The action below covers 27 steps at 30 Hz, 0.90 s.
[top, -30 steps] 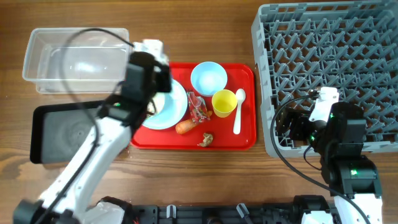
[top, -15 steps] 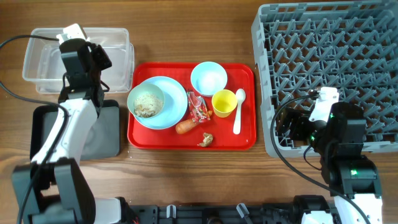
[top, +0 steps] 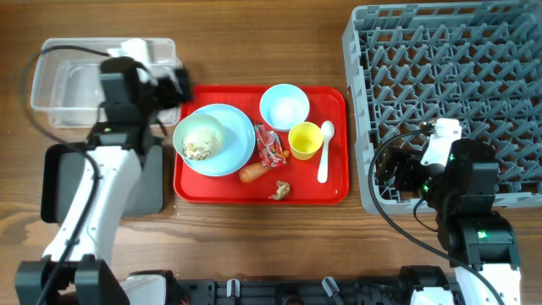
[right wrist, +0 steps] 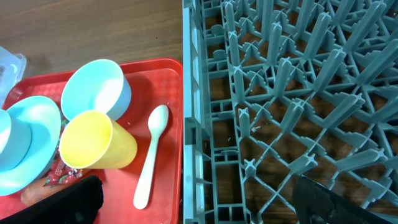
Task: Sort waste into correct bins and load items into the dishwasher rack
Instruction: 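Carry the tissue left into the clear plastic bin and release, then grasp the red candy wrapper on the tray with the left gripper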
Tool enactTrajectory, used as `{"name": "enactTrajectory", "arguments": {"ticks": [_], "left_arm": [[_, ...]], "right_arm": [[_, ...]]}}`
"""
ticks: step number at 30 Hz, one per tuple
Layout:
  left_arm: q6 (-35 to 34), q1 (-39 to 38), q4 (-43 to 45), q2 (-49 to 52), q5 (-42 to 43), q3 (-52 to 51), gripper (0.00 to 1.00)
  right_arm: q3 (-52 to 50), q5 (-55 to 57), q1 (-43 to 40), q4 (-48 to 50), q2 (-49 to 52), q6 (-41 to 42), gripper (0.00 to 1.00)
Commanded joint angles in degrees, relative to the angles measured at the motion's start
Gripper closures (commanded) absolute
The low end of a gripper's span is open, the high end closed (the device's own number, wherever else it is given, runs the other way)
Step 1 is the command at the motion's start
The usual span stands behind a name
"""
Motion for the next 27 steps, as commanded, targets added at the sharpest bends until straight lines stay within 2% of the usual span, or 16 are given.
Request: {"name": "enactTrajectory", "arguments": {"ticks": [1,3,7,8,9,10,15,20,22,24,26,27], "left_arm": [[-7.8,-8.35,-9.62,-0.11,9.03,-0.09,0.0],[-14.73,-12.72,-14.69,1.09,8.85,-0.13,0.0],[-20.24,-19.1,-16.92,4.55,8.24,-0.31,0.0],[-21.38,-20.31,-16.41,5.53,7.78,-0.31,0.02],[-23.47,-21.86,-15.58,7.15,7.78,-0.31,0.11],[-24.9,-22.86,-15.04,8.22,7.76,-0.31,0.11],[-28.26,-25.49,-12.76,13.07,7.58,-0.31,0.07],[-29.94,-25.9,-9.79,17.33,7.61,-0.31,0.1],[-29.94,-25.92,-9.2,17.79,7.61,-0.31,0.2],[-29.97,-25.92,-8.79,17.79,7.61,-0.31,0.37],[-29.94,-25.92,-8.37,17.79,7.58,-0.31,0.45],[-29.94,-25.92,-8.37,17.79,7.58,-0.31,0.51]], "right_arm": [[1.6,-0.94,0.26,0.15,-0.02,-0.39,0.0],[1.6,-0.94,0.26,0.15,-0.02,-0.39,0.0],[1.6,-0.94,0.26,0.15,-0.02,-0.37,0.0],[1.6,-0.94,0.26,0.15,-0.02,-0.39,0.0],[1.6,-0.96,0.26,0.15,-0.02,-0.39,0.0],[1.6,-0.94,0.26,0.13,-0.02,-0.37,0.0],[1.6,-0.96,0.26,0.09,-0.02,-0.37,0.0],[1.6,-0.96,0.26,0.11,-0.02,-0.37,0.0],[1.6,-0.96,0.26,0.11,-0.02,-0.39,0.0],[1.6,-0.94,0.26,0.11,-0.02,-0.39,0.0],[1.6,-0.94,0.26,0.11,-0.02,-0.37,0.0],[1.6,-0.96,0.26,0.11,-0.02,-0.39,0.0]]}}
